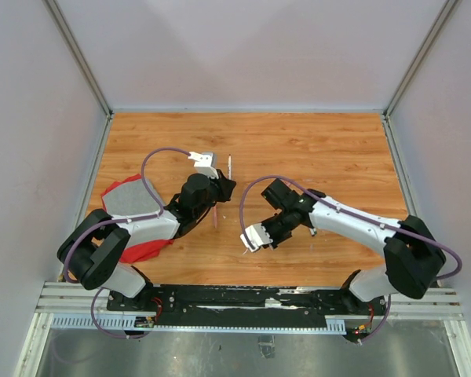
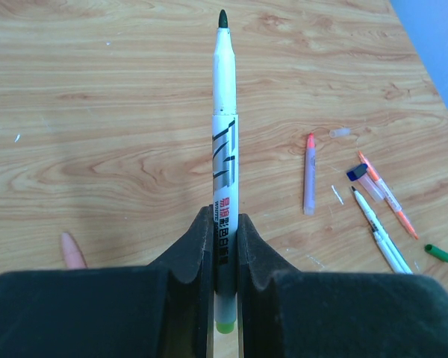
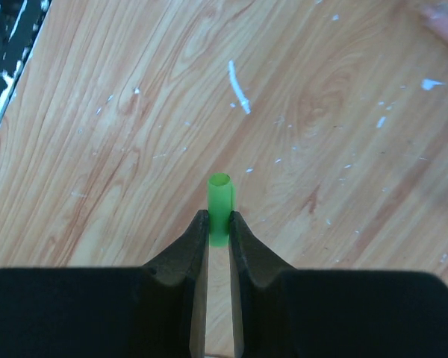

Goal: Insert the pens into the pen caps
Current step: Place the pen cap at the center of the board.

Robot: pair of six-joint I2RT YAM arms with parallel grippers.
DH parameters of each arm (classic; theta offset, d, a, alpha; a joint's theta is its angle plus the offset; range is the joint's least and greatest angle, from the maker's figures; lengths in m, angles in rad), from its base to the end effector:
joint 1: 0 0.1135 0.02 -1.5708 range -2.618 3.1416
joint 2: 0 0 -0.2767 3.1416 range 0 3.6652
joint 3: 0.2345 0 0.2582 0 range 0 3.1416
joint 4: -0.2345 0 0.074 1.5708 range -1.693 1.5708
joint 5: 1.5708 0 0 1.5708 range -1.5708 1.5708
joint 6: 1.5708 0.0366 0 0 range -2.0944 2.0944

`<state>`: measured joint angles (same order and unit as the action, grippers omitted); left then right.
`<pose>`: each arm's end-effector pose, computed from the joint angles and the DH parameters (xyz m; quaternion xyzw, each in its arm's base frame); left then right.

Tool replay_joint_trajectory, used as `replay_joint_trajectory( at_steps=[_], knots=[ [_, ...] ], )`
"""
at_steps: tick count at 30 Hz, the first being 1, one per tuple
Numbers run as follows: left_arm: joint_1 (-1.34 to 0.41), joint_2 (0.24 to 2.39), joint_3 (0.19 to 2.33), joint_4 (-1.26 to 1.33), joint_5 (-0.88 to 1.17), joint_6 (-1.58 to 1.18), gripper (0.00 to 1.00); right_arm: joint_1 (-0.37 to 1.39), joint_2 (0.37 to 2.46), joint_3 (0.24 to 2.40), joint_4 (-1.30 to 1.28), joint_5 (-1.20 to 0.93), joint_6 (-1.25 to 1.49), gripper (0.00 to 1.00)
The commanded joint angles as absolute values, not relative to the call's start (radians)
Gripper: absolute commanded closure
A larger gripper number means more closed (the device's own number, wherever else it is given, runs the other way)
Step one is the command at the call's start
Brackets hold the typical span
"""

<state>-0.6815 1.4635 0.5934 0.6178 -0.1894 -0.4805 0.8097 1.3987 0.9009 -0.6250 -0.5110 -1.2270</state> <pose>0.2409 -0.1865 0.2079 0.0213 0.7888 -0.2722 0.5507 0.1717 0.2063 0.2234 -0.8325 0.4473 0.1965 0.2613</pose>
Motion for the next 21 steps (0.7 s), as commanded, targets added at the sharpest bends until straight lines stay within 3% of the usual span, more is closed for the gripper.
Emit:
replay_joint_trajectory(
  at_steps=[1, 13, 21],
  knots=[
    [-0.672, 1.446, 0.583, 0.641, -0.194, -0.486, 0.99, 0.844, 1.480, 0.972, -0.785, -0.416, -1.360, 0.94],
    [-0.667, 1.442, 0.579, 0.646, -0.193, -0.480, 1.00, 0.864, 1.637, 1.026, -0.809, -0.332, -1.362, 0.93],
    [-0.666, 1.441, 0.578, 0.647, -0.186, -0.480, 1.00, 0.865, 1.662, 1.028, -0.801, -0.343, -1.341, 0.74]
  ],
)
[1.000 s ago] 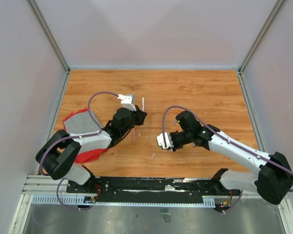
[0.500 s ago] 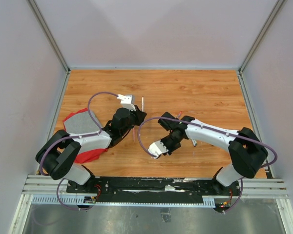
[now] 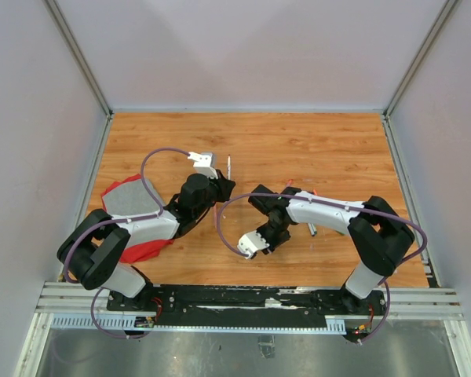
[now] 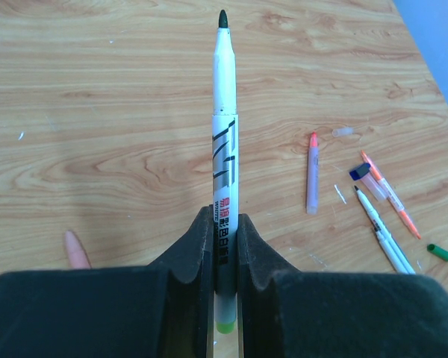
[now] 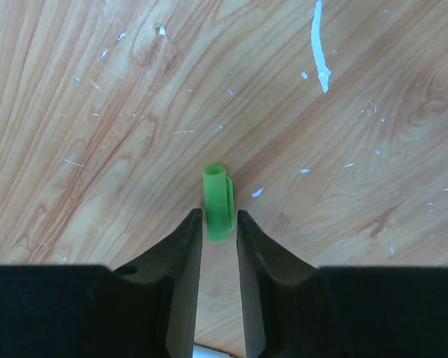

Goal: Insert the pens into the pen caps
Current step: Place the pen cap at the center of the board.

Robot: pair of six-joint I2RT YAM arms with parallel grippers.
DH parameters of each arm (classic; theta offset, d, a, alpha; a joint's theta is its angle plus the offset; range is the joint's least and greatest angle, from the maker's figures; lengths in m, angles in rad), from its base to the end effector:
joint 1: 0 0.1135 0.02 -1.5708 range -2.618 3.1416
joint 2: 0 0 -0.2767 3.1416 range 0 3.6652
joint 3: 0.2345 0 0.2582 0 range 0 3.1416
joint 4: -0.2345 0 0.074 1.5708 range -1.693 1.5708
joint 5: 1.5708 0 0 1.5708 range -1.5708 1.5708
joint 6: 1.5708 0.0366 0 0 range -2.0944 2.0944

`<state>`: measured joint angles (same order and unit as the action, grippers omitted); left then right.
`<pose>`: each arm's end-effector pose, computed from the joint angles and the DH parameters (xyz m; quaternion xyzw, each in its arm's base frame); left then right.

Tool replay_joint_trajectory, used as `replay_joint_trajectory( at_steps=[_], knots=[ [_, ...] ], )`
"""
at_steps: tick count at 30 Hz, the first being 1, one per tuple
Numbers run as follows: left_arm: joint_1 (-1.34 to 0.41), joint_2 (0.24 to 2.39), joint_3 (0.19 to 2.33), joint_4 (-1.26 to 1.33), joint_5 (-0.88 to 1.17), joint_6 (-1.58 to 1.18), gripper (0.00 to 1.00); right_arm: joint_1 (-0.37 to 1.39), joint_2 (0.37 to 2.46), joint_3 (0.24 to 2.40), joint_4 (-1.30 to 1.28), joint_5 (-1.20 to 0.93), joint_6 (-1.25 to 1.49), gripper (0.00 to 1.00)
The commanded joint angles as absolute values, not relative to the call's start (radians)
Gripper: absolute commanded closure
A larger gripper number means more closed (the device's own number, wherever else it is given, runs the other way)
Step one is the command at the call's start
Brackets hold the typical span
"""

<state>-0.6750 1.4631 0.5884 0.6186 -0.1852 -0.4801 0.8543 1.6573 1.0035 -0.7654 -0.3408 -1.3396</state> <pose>0.2413 -0.1845 0.2065 0.0205 0.7900 -0.2708 0.5497 0.1853 0.2313 0.1768 -0.8803 0.4370 0.1462 0.1131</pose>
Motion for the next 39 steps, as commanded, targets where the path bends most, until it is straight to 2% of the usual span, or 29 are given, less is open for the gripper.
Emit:
replay_joint_trajectory(
  at_steps=[1, 8, 16, 24, 30, 39],
  knots=[
    [-0.666, 1.443, 0.579, 0.647, -0.184, -0.481, 1.00, 0.864, 1.659, 1.029, -0.801, -0.349, -1.337, 0.72],
    [-0.666, 1.442, 0.580, 0.648, -0.178, -0.483, 1.00, 0.865, 1.596, 1.015, -0.771, -0.368, -1.309, 0.58],
    [-0.666, 1.437, 0.579, 0.644, -0.186, -0.485, 0.99, 0.864, 1.384, 0.895, -0.609, -0.395, -1.165, 0.57],
    [-0.666, 1.438, 0.581, 0.645, -0.181, -0.489, 1.00, 0.856, 1.072, 0.627, -0.076, -0.442, -0.729, 0.43],
    [-0.666, 1.439, 0.580, 0.643, -0.181, -0.491, 0.99, 0.845, 0.943, 0.520, 0.182, -0.292, -0.354, 0.36],
    [-0.666, 1.439, 0.578, 0.646, -0.183, -0.495, 0.99, 0.836, 0.918, 0.559, 0.122, -0.045, 0.112, 0.20]
  ],
)
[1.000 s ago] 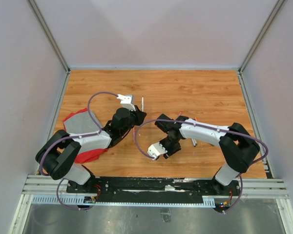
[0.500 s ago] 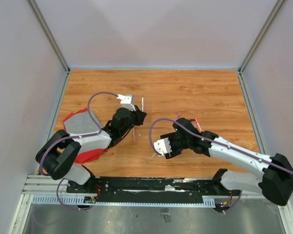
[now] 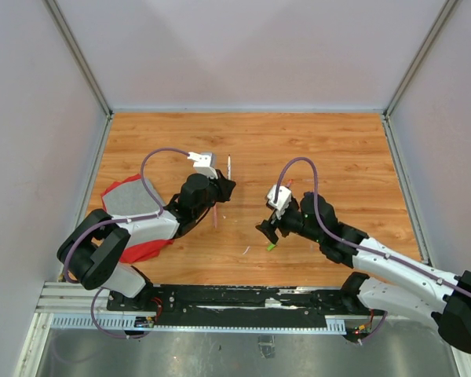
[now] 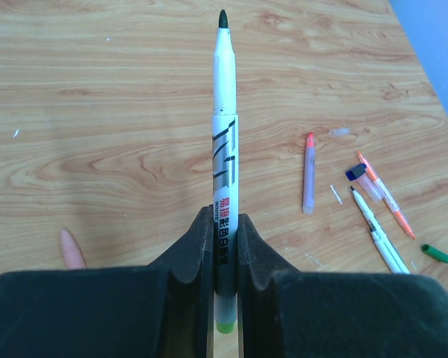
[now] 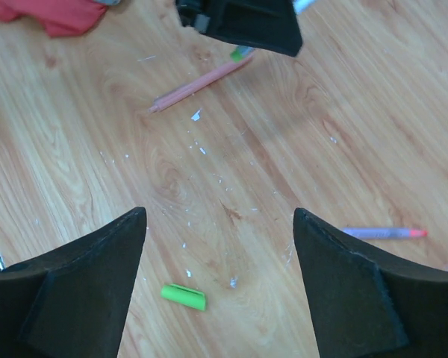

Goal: Insert the pens into the pen caps
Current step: Insert the pen cap onto the pen.

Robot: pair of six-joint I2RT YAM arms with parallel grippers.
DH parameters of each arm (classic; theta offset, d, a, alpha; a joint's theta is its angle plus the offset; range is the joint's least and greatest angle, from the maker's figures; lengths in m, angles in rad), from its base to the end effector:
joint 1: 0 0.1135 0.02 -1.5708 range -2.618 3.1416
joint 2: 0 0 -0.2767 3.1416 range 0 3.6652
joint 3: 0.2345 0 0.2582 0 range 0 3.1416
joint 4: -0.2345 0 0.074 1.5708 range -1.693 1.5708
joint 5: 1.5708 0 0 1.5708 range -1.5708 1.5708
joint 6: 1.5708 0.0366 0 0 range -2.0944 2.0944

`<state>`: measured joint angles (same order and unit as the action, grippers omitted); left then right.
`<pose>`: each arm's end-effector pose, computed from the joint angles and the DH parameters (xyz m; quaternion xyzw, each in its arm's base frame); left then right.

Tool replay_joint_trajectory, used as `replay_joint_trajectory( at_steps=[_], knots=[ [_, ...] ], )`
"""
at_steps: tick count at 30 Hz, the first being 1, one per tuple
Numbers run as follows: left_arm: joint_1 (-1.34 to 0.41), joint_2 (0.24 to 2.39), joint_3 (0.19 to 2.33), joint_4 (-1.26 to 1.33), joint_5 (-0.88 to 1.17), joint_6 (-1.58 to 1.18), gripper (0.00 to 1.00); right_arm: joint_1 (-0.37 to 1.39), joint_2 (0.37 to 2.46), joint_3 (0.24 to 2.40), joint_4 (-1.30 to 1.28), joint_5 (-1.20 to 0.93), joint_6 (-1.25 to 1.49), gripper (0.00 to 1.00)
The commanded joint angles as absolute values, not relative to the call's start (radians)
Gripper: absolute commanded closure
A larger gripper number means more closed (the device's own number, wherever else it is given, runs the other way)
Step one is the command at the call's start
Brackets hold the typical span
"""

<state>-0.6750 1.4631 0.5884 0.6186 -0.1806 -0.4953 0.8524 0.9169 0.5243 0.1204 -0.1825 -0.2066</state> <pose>0.2412 -0.1847 0.2065 0.0159 0.7902 -0.2766 0.5467 0.1349 0.1644 0.2629 -0.4482 0.6567 0.2599 0.5480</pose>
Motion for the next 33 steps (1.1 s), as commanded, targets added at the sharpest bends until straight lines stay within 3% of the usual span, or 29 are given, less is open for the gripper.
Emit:
replay_joint_trajectory(
  at_steps=[1, 4, 18, 33],
  knots=[
    [-0.666, 1.440, 0.577, 0.646, -0.183, -0.495, 0.99, 0.832, 0.928, 0.581, 0.088, -0.040, 0.149, 0.16],
    [-0.664, 1.440, 0.577, 0.646, -0.184, -0.495, 0.99, 0.816, 0.974, 0.656, -0.029, -0.040, 0.230, 0.00],
    [-0.663, 1.439, 0.579, 0.643, -0.186, -0.495, 0.99, 0.708, 1.135, 0.703, -0.140, -0.099, 0.562, 0.02],
    [-0.661, 1.445, 0.583, 0.638, -0.176, -0.499, 0.99, 0.708, 1.154, 0.728, -0.413, 0.153, 0.974, 0.01]
  ],
)
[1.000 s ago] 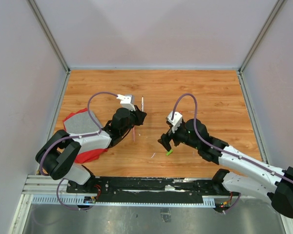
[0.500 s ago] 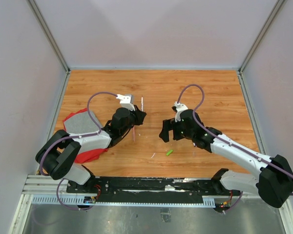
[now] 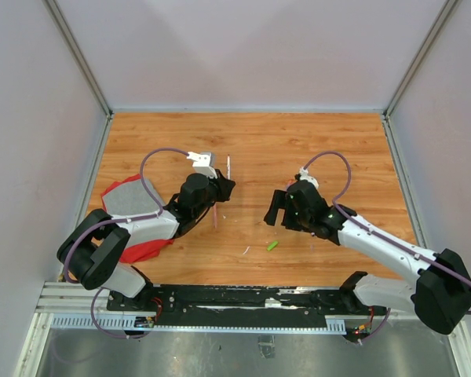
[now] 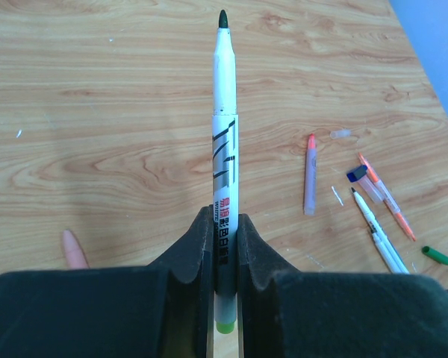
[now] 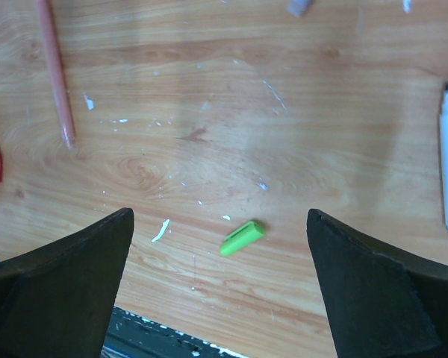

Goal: Insert the pens into the pen caps
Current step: Insert the pen cap onto the pen.

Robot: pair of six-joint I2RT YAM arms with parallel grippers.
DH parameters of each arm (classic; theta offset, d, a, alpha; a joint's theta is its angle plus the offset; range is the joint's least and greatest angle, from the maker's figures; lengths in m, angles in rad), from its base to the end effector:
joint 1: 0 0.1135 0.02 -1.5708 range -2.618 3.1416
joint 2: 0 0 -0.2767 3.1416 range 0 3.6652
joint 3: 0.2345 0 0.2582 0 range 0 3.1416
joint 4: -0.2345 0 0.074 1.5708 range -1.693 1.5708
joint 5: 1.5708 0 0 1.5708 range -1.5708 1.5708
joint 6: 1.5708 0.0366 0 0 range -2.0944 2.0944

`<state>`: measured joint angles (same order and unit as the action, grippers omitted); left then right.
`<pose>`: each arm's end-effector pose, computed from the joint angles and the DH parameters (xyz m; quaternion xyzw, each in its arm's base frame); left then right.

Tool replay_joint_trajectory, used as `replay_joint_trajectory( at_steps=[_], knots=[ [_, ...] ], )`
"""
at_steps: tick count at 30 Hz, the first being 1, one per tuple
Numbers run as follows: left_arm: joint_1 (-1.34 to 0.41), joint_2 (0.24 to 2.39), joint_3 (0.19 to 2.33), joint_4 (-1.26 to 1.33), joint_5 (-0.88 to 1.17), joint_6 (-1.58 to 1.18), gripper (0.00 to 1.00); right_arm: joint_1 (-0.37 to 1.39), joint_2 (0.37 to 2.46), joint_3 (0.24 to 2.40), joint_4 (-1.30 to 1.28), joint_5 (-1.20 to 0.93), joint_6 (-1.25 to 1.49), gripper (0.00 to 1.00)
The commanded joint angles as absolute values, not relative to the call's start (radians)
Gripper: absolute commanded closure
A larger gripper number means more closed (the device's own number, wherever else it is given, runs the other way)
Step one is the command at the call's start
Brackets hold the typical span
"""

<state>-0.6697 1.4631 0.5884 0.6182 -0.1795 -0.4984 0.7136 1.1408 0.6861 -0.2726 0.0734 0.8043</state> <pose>0.2422 -0.1834 0.2065 0.0129 0.7903 -0.2763 0.5467 0.1826 0.1545 0.2351 0.0563 0.9101 0.2572 0.3199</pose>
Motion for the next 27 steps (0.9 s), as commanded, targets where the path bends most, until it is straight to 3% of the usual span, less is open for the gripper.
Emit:
replay_joint_trajectory(
  at_steps=[1, 12, 27],
  knots=[
    [-0.661, 1.445, 0.583, 0.638, -0.178, -0.499, 0.99, 0.707, 1.162, 0.734, -0.441, 0.159, 1.016, 0.01],
    [-0.660, 1.442, 0.586, 0.634, -0.177, -0.499, 0.99, 0.710, 1.287, 0.838, -0.725, 0.171, 1.406, 0.01],
    [-0.658, 1.447, 0.587, 0.632, -0.177, -0.499, 1.00, 0.762, 1.480, 0.905, -0.723, 0.099, 1.494, 0.06]
  ],
)
